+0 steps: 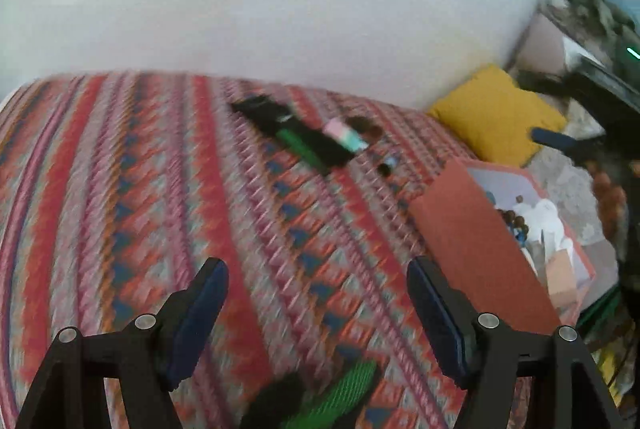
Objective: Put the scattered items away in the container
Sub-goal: 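Move both tools back over the remaining items on the bed, then grasp the brown fuzzy item with the right gripper while the left grasps the teal-pink pouch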
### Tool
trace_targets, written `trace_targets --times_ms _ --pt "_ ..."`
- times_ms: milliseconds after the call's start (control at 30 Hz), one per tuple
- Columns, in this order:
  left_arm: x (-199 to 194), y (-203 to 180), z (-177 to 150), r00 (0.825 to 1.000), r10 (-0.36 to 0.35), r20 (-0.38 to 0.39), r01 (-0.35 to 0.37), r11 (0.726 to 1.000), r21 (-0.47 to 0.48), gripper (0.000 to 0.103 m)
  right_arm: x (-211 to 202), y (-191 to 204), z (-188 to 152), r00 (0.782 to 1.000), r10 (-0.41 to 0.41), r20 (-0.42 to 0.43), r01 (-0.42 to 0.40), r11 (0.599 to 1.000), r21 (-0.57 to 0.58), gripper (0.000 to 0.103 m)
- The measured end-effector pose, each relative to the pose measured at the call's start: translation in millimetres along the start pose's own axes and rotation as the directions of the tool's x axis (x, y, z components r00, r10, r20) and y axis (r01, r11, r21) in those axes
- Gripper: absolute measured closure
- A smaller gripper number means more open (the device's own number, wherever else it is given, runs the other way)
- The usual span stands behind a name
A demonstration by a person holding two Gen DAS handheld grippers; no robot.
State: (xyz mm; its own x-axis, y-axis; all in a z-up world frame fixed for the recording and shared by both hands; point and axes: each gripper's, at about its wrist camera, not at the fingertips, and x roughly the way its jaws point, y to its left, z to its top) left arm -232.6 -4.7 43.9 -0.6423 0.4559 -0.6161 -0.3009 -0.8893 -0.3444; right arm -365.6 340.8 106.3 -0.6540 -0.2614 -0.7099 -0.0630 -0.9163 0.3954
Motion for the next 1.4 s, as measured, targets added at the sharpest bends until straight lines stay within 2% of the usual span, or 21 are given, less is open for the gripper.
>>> trace_targets --times_ms 67,100,133,167,233,367,433,600,667,767,800,833,867,933,1033,1067,1100,1167,1300,1333,1400 --pt "21 -15 22 1.0 -0.012 -0.014 0.013 0.998 0.061 0.026 32 -12 28 0.996 -0.009 -0.094 0.009 1.0 0.003 0.006" --pt "34 -22 33 1.0 -0.015 -0.024 0.018 0.995 0.094 0.026 49 -18 40 0.99 -0.008 -0.142 0.008 1.0 0.001 0.01" --pt "50 -30 45 0.999 -0.019 -0.034 0.023 0.991 0.131 0.026 65 -24 51 0.982 -0.007 -0.19 0.008 1.0 0.001 0.022" --pt "63 -35 54 0.999 -0.02 -0.043 0.026 0.988 0.152 0.026 83 -32 64 0.972 -0.007 -0.236 0.008 1.0 0.004 0.028" --pt "100 -43 75 0.997 -0.016 -0.073 0.029 0.983 0.18 0.026 115 -48 86 0.956 -0.004 -0.293 0.01 1.0 0.021 0.031" --pt "180 -50 110 0.99 -0.041 -0.135 0.065 0.982 0.179 0.026 180 -90 123 0.939 0.043 -0.34 0.015 0.986 0.166 0.031" --pt "227 -53 122 0.987 -0.014 -0.158 0.047 0.978 0.204 0.026 213 -104 135 0.93 0.041 -0.365 0.032 0.981 0.191 0.031" --pt "331 -60 132 0.971 0.042 -0.234 0.018 0.968 0.25 0.026 281 -134 156 0.909 -0.014 -0.417 0.087 0.984 0.157 0.031" --pt "376 -62 134 0.96 0.108 -0.257 -0.028 0.955 0.297 0.026 304 -147 162 0.901 -0.045 -0.431 0.121 0.981 0.152 0.031" --pt "419 -67 142 0.952 0.172 -0.253 -0.08 0.938 0.337 0.026 333 -158 163 0.885 -0.043 -0.463 0.122 0.982 0.143 0.031" --pt "427 -70 145 0.953 0.176 -0.248 -0.085 0.938 0.337 0.026 340 -159 162 0.882 -0.053 -0.468 0.123 0.985 0.121 0.035" --pt "438 -73 148 0.953 0.174 -0.248 -0.084 0.938 0.336 0.026 346 -157 161 0.882 -0.072 -0.466 0.123 0.989 0.08 0.067" --pt "448 -77 149 0.953 0.177 -0.247 -0.084 0.935 0.344 0.031 350 -156 159 0.883 -0.086 -0.462 0.12 0.992 0.047 0.093" --pt "456 -81 145 0.953 0.193 -0.234 -0.097 0.925 0.367 0.032 344 -155 157 0.894 -0.074 -0.441 0.105 0.993 0.046 0.095" --pt "438 -76 142 0.959 0.156 -0.235 -0.078 0.948 0.308 0.037 317 -151 153 0.915 -0.052 -0.399 0.074 0.996 0.041 0.097" --pt "427 -73 141 0.96 0.14 -0.241 -0.07 0.958 0.278 0.072 304 -150 151 0.922 -0.037 -0.386 0.058 0.997 0.044 0.097" --pt "415 -72 141 0.962 0.125 -0.244 -0.06 0.965 0.257 0.074 285 -148 151 0.931 -0.014 -0.365 0.035 0.998 0.05 0.097" --pt "380 -74 139 0.967 0.108 -0.23 -0.05 0.969 0.244 0.09 246 -143 149 0.946 0.03 -0.322 -0.011 0.998 0.059 0.097" --pt "315 -93 122 0.971 0.128 -0.202 -0.058 0.946 0.319 0.098 148 -126 127 0.962 0.086 -0.259 -0.079 0.996 0.037 0.097" --pt "299 -97 117 0.971 0.127 -0.2 -0.055 0.942 0.331 0.103 130 -120 120 0.964 0.09 -0.25 -0.086 0.996 0.03 0.097" --pt "278 -100 113 0.975 0.105 -0.198 -0.032 0.939 0.342 0.103 87 -106 105 0.968 0.103 -0.231 -0.105 0.994 0.004 0.097"
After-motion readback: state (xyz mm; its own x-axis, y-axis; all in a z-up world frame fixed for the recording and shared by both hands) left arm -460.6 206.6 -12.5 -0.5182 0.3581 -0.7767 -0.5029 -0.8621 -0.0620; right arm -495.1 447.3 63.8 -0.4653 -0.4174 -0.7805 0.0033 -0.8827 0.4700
